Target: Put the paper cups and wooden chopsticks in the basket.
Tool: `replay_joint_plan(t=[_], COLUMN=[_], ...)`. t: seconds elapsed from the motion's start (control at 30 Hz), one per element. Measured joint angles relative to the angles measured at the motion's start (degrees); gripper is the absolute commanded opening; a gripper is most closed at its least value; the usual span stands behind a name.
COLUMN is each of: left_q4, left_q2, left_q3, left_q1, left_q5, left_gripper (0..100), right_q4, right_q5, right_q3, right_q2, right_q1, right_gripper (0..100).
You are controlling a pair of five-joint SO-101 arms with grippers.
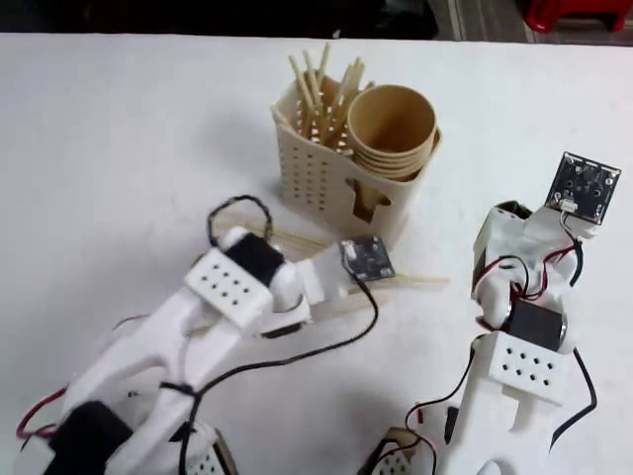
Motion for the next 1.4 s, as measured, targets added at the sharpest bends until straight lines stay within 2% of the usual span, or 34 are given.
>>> replay_joint_plan(t=[0.43, 0.63, 0.93, 1.13, 1.4], left_q4=[1.8, 1.1, -13.0, -26.2, -38.2], left_q2=[-20.7, -21.8, -9.7, 3.0, 16.4], left_q3=[-0.8, -12.0, -31.6, -44.0, -51.3], left_q1=[-2.4, -2.4, -2.4, -2.6, -6.8], left_q5=[0.0, 0.4, 7.7, 11.3, 23.4], left_gripper=[2, 2, 2, 2, 2], right_q4=[0.0, 0.0, 0.0, 0.0, 0.0], right_q5=[0.0, 0.0, 0.0, 0.0, 0.0], right_q3=[0.0, 0.0, 0.0, 0.0, 0.0], right_q2=[0.0, 0.0, 0.0, 0.0, 0.0], right_q1=[0.0, 0.0, 0.0, 0.0, 0.0], right_gripper=[1.9, 1.9, 1.9, 1.9, 1.9])
